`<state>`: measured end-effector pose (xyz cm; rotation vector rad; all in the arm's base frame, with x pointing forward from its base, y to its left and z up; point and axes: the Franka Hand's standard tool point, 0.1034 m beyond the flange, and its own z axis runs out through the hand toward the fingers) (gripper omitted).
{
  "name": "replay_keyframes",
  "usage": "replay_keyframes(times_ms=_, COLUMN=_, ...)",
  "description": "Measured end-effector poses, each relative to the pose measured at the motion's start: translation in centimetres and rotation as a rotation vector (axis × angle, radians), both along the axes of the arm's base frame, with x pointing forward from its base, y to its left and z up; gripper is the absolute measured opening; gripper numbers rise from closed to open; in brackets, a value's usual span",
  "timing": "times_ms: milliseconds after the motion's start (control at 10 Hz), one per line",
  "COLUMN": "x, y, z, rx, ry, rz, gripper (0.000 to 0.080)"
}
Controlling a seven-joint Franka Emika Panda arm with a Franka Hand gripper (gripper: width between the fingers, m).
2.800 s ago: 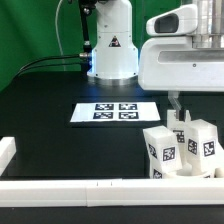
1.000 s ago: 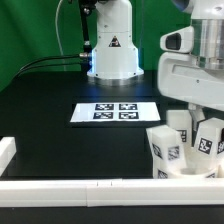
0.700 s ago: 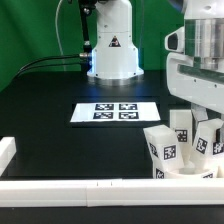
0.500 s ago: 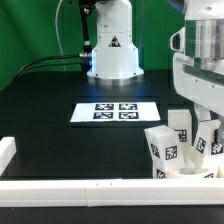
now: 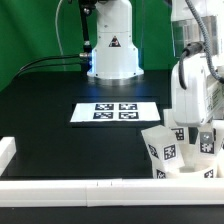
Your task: Assemble stool
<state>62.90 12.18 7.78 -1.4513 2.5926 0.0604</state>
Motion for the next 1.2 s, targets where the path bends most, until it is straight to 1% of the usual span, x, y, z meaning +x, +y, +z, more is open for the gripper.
replay_keyframes(times_ms=100, x=0.0, y=0.0, z=0.0, rx=0.009, ry=-0.001, rz=-0.013, gripper=0.0334)
replay_keyframes(times_ms=400, x=0.0, y=0.3, z=-0.4, rx=0.012, ry=0.003, rz=-0.022, gripper=0.0334)
replay_keyframes(times_ms=500, x=0.0, y=0.4, z=-0.5, rx=0.02, ry=0.003, rz=-0.034, gripper=0.0334)
replay_keyframes(times_ms=800, x=0.0, y=0.4, z=-0.6, rx=0.024, ry=0.002, rz=-0.03, gripper=0.0334)
replay_keyframes(times_ms=1000, x=0.0, y=0.4, z=-0.6, rx=0.017, ry=-0.004, rz=0.017, gripper=0.0334)
replay_keyframes(times_ms=1100, x=-0.3, y=0.3, z=-0.2, rx=0.02, ry=0.006, rz=0.094, gripper=0.0528)
replay_keyframes(times_ms=1200, x=0.0, y=0.2, z=1.2, rx=0.026, ry=-0.018, rz=0.122, gripper=0.0612)
